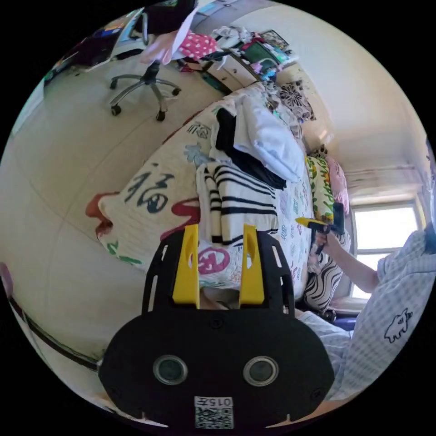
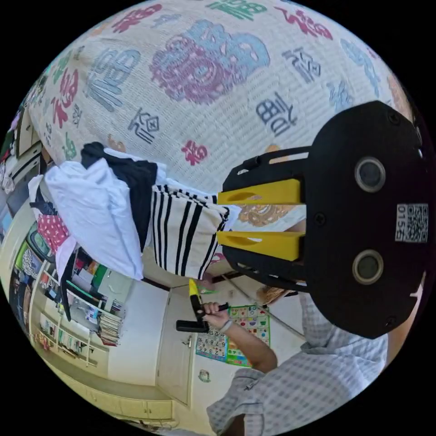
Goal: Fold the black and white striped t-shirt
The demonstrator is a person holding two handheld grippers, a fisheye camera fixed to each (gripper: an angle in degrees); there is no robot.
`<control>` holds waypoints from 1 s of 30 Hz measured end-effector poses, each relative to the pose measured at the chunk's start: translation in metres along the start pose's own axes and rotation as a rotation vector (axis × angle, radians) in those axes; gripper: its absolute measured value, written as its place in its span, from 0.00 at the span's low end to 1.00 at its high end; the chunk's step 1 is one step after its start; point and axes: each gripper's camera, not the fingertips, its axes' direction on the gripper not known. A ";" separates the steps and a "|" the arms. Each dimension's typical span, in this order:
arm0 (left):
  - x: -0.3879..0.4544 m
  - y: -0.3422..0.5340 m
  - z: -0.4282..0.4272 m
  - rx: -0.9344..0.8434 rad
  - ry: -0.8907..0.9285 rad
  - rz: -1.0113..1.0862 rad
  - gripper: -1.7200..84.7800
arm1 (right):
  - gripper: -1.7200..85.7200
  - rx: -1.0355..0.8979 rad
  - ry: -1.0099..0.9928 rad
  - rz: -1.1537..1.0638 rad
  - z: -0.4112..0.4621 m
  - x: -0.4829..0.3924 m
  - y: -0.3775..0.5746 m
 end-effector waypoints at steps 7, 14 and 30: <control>0.029 0.024 0.059 0.000 -0.066 -0.025 0.10 | 0.07 0.001 -0.144 0.156 0.040 0.016 0.014; 0.107 0.051 0.062 -0.040 0.005 0.155 0.05 | 0.02 0.186 -0.395 0.087 -0.057 0.006 0.087; 0.391 0.122 0.349 -0.218 0.388 0.252 0.09 | 0.05 0.610 -0.243 0.378 -0.357 0.112 0.406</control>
